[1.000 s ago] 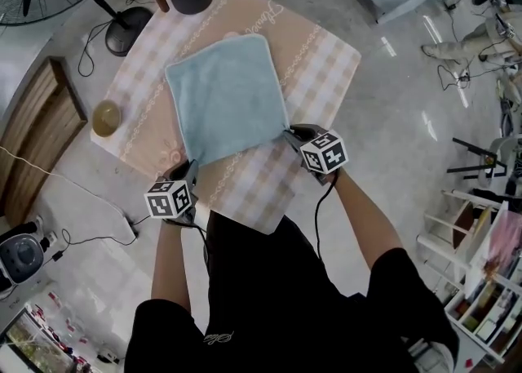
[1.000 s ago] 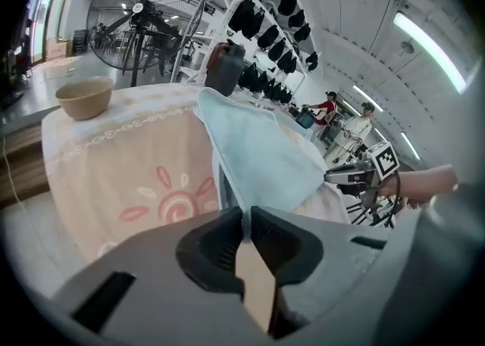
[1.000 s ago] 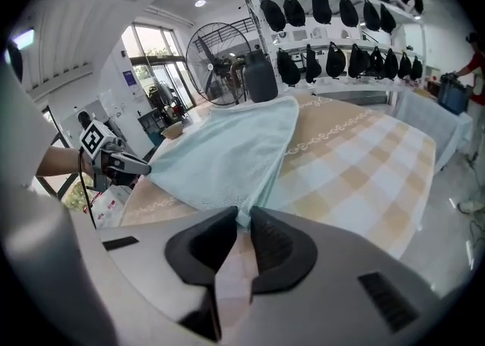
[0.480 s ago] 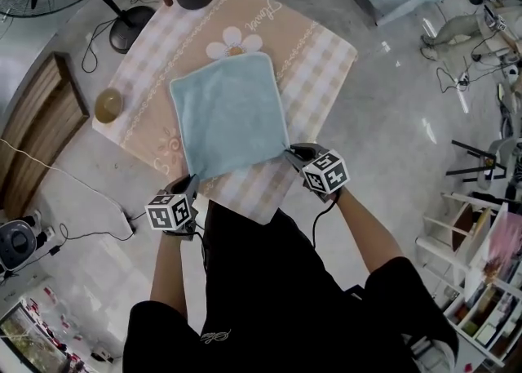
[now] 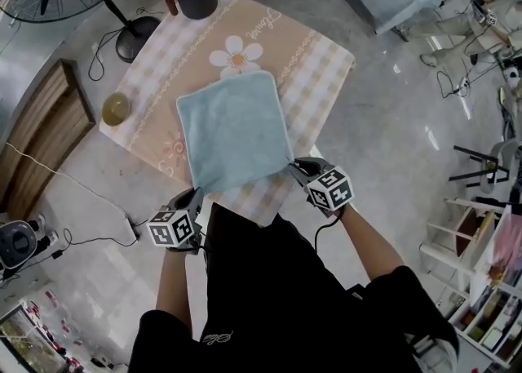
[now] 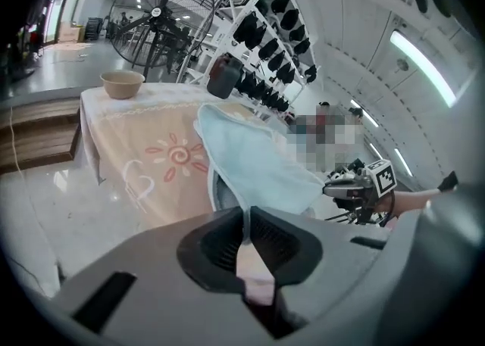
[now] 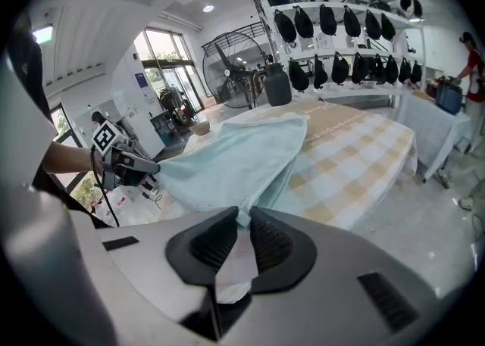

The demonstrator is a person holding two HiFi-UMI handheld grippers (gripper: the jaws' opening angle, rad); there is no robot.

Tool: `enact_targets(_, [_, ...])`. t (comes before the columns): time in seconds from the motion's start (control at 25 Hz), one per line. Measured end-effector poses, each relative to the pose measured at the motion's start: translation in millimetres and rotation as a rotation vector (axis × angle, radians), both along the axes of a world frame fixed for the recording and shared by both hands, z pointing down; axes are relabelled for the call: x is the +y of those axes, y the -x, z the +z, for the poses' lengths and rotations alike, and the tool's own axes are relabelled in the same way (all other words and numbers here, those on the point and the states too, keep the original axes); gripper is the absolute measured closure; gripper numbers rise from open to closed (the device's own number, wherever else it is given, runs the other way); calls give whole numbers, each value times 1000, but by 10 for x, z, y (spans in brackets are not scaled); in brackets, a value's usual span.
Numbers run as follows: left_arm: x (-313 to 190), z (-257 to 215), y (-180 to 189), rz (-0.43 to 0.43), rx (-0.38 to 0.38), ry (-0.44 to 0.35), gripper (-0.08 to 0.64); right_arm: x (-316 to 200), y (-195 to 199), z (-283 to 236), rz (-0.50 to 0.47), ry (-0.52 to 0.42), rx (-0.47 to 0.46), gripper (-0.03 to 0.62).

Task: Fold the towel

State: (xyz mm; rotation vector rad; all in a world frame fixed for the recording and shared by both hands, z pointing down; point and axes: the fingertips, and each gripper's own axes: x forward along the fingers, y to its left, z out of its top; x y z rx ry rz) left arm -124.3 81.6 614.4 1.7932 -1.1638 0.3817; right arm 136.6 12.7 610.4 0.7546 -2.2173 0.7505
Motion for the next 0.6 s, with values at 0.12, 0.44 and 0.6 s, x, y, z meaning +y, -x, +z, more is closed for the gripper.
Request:
enact_targets(0.12, [-147, -186, 24, -38, 56, -12, 526, -147, 22, -206, 12, -27, -23, 541])
enact_targets(0.44, [-797, -448, 233, -100, 142, -28, 526, -809, 175, -561, 29, -71, -22, 543])
enact_targets(0.6, [-1198, -504, 414, -141, 180, -36, 526, -1155, 255, -628, 61, -57, -22, 543])
